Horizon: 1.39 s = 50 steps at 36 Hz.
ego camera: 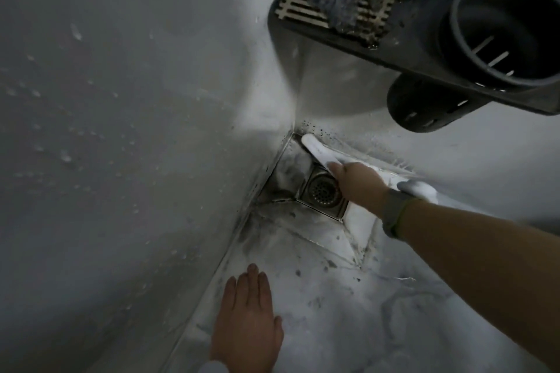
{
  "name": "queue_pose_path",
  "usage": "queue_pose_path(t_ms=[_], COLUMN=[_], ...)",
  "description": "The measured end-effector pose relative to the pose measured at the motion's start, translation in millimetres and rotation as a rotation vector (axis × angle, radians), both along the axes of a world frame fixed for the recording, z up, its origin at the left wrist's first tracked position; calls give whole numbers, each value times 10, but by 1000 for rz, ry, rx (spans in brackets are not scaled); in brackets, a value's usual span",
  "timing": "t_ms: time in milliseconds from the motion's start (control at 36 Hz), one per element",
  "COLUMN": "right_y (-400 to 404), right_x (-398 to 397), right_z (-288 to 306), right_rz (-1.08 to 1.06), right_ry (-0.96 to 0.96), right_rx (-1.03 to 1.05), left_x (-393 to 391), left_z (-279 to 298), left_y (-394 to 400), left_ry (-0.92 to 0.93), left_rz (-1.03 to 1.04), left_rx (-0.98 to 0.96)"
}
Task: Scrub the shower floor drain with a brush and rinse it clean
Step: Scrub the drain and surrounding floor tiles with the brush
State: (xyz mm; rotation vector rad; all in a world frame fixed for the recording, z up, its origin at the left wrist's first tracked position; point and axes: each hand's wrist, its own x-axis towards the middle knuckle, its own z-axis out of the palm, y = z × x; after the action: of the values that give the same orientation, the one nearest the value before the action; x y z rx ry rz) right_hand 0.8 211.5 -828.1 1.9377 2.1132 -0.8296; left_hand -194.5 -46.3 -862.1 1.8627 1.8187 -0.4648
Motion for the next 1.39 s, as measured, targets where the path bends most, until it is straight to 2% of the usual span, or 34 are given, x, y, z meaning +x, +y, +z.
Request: queue_pose_path(t_ms=[111, 222, 306, 444, 528, 583, 972, 1056, 1139, 1278, 1389], right_y=[-249, -143, -299, -292, -301, -336, -351, -255, -280, -327, -141], right_x=[14, 281, 391, 530, 520, 574, 583, 628, 814, 906, 505], right_z=[-29, -36, -48, -83, -80, -117, -52, -23, 56, 242, 281], right_rz=[172, 41, 134, -23, 67, 26, 93, 99, 92, 75, 163], right_ry=[-3, 29, -73, 11, -37, -17, -28, -118, -213, -266, -169], right_rx=[-98, 17, -52, -49, -98, -93, 145, 157, 109, 7, 85], left_x=[2, -3, 2, 10, -4, 7, -10, -8, -7, 5, 0], left_z=[7, -2, -9, -8, -9, -22, 3, -2, 5, 16, 14], left_y=[5, 7, 29, 1, 32, -3, 15, -1, 11, 20, 12], left_ry=[-14, -6, -6, -10, -10, -6, 20, 23, 19, 19, 28], left_rz=[6, 4, -5, -5, -15, -9, -34, -40, -41, -45, -42], left_rx=[9, 10, 11, -9, 1, -7, 18, 17, 27, 30, 37])
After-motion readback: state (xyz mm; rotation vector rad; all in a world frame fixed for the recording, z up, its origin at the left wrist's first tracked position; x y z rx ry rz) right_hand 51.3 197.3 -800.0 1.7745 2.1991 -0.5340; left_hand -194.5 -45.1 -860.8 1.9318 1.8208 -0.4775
